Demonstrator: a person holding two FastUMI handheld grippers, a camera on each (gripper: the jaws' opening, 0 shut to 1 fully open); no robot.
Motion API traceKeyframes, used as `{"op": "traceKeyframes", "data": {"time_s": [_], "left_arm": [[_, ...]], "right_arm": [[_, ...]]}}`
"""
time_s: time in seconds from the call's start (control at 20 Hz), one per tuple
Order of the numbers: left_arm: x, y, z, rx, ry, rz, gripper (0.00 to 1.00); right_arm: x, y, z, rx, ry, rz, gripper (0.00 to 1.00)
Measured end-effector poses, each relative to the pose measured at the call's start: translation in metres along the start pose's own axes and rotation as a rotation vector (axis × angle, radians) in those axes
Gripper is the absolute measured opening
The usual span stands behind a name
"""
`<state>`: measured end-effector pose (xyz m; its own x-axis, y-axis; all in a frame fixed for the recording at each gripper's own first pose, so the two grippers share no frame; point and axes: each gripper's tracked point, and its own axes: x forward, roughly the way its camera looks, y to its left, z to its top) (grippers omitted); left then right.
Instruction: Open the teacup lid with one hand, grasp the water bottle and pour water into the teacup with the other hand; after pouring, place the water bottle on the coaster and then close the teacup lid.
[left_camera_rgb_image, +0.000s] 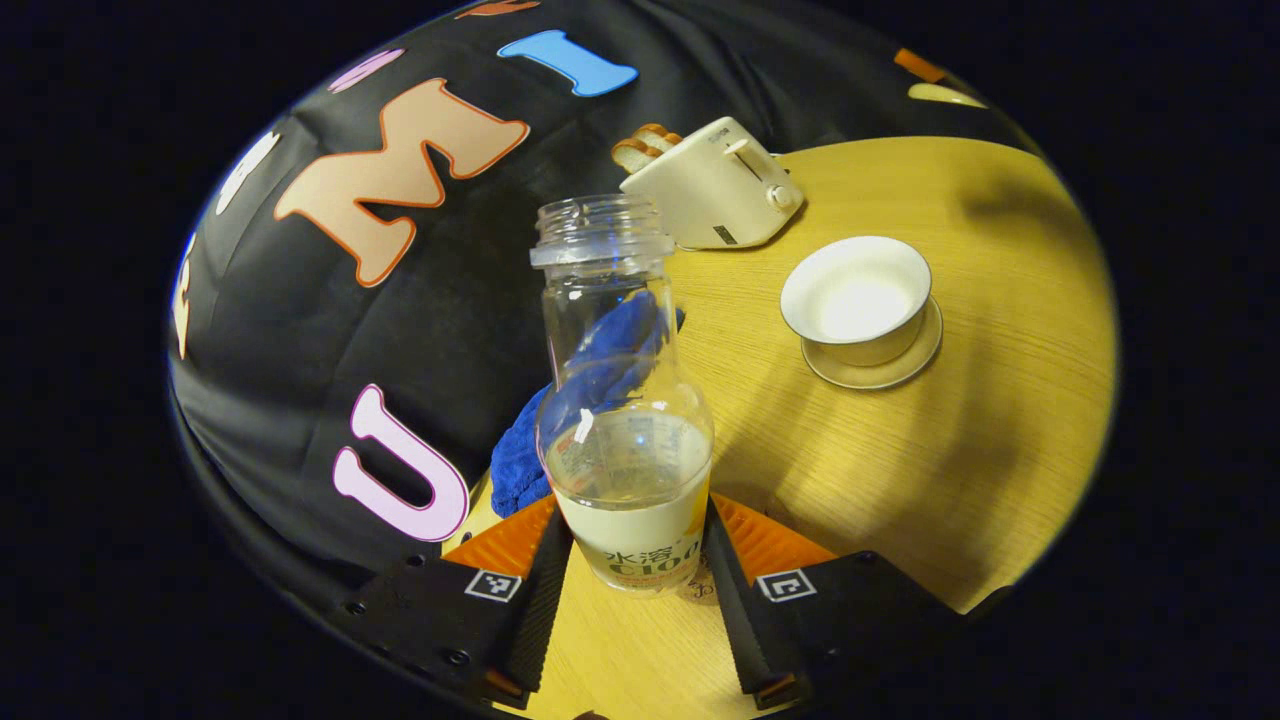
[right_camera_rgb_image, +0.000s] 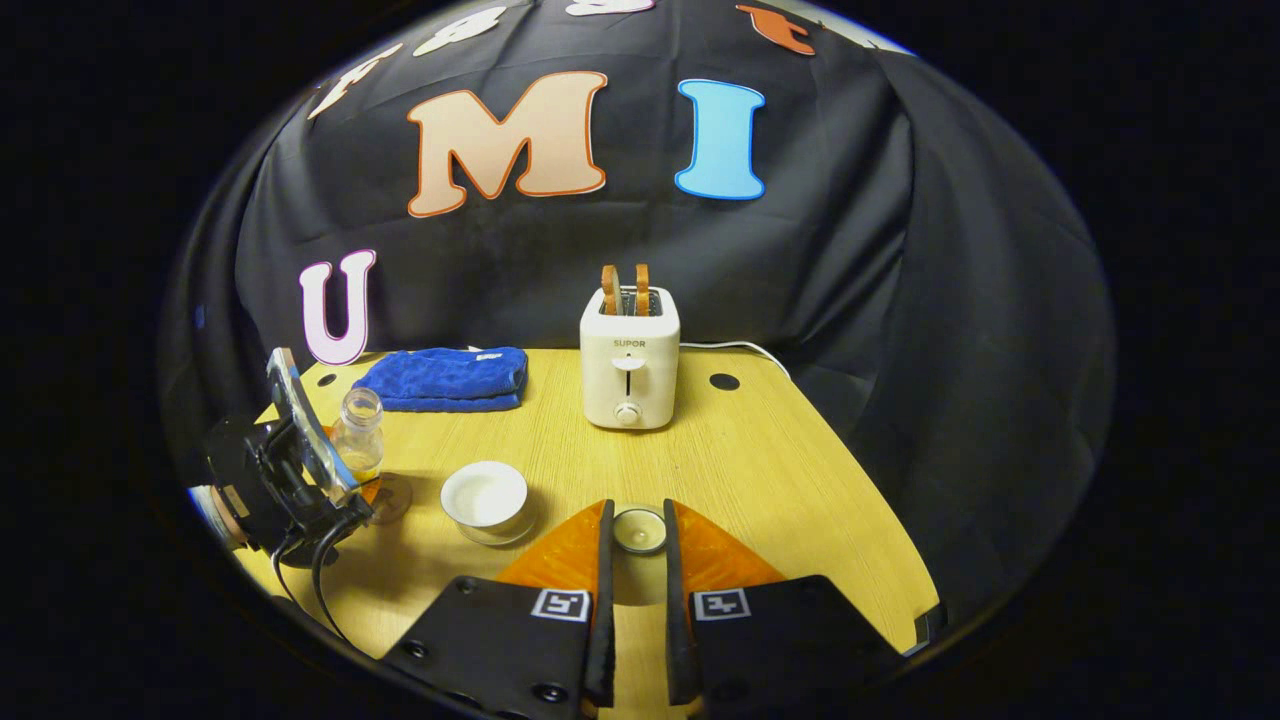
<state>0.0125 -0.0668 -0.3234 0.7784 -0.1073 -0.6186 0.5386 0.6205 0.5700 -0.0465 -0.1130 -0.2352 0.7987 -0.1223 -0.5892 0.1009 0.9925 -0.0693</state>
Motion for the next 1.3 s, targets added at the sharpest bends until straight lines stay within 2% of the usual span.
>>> {"op": "traceKeyframes", "data": {"time_s": [0.3, 0.45, 1.3], "left_arm": [[-0.001, 0.004, -0.001, 0.155, 0.061, 0.027, 0.7], [0.005, 0.007, 0.008, 0.288, 0.071, 0.05, 0.7], [0.016, 0.007, 0.003, 0.653, 0.23, -0.01, 0.7]], "right_arm": [[-0.003, -0.018, -0.012, 0.01, 0.005, 0.003, 0.23], [-0.005, -0.023, -0.018, 0.014, 0.009, 0.014, 0.23], [-0.005, -0.033, -0.038, 0.008, 0.017, 0.063, 0.23]]}}
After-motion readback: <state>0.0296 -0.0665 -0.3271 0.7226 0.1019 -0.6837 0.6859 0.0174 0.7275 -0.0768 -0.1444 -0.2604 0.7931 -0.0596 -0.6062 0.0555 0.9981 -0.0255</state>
